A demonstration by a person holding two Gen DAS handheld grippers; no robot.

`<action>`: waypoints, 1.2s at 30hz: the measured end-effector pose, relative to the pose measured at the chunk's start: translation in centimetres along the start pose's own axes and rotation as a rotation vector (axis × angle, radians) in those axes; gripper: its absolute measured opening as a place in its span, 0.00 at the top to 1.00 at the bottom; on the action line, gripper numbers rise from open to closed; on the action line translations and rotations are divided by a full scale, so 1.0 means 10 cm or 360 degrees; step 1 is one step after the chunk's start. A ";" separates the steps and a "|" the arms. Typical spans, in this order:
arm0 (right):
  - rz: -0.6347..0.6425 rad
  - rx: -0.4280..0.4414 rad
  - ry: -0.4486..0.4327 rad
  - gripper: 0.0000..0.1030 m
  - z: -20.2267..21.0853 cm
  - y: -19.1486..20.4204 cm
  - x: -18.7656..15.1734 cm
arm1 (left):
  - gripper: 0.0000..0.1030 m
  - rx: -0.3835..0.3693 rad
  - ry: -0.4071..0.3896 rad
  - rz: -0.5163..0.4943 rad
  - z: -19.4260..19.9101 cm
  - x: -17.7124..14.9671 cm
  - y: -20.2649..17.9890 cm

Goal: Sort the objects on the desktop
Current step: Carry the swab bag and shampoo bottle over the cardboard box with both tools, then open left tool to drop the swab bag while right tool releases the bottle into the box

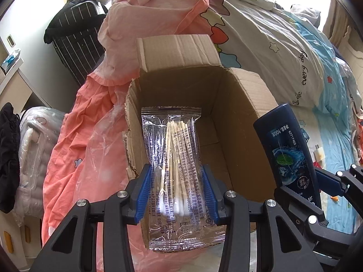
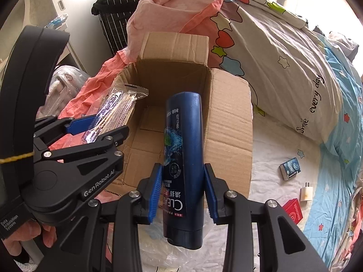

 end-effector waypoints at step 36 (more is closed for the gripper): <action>-0.0019 -0.0074 0.0013 0.66 -0.16 -0.04 0.14 | 0.29 0.0011 0.0068 0.0038 -0.23 0.06 0.10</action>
Point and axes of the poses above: each gripper's, at about its wrist camera, not at the fingertips, and z roughly against the way its jaws point, y to its left, x to its top, the point moved 2 cm from there along -z, roughly the way its jaws point, and after that the axes turned 6 degrees about y, right-handed, at the moved point
